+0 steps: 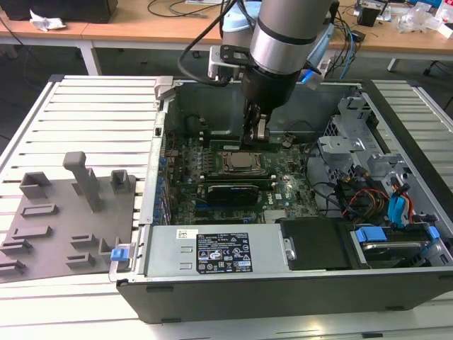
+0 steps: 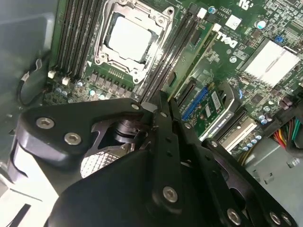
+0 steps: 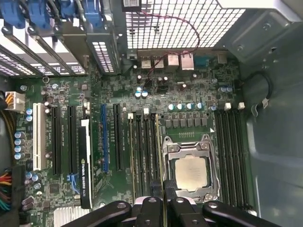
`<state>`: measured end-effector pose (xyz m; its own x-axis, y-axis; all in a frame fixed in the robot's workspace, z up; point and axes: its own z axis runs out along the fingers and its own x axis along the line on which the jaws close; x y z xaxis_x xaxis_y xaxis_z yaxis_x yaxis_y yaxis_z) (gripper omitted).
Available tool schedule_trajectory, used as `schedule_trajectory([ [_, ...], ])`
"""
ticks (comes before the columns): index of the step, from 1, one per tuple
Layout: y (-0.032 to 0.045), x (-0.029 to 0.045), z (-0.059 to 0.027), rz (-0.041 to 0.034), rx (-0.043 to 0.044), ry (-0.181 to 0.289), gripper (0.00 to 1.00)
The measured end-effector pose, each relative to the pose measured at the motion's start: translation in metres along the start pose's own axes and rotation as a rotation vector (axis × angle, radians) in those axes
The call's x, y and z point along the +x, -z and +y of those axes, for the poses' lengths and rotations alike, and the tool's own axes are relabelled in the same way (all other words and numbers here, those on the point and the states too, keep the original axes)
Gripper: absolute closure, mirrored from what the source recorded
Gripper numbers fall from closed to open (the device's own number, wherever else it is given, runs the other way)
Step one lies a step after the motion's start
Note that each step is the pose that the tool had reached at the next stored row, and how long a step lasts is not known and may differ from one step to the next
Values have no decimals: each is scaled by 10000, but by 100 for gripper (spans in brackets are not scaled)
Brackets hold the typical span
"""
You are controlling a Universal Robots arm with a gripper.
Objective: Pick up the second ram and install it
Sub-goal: 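Press down the second ram until it locks into place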
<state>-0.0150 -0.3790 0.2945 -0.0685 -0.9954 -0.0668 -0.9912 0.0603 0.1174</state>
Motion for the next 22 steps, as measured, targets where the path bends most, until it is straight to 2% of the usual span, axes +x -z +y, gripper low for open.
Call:
schedule_trajectory([
  [2, -24, -20, 1, 81, 5, -9, 86],
  [4, -58, -23, 1, 108, 7, -12, 86],
  [17, -380, 30, 20, 119, 8, -14, 86],
  [18, -416, 34, 18, 125, 9, -14, 86],
  [22, -483, 43, 17, 178, 17, -88, 86],
])
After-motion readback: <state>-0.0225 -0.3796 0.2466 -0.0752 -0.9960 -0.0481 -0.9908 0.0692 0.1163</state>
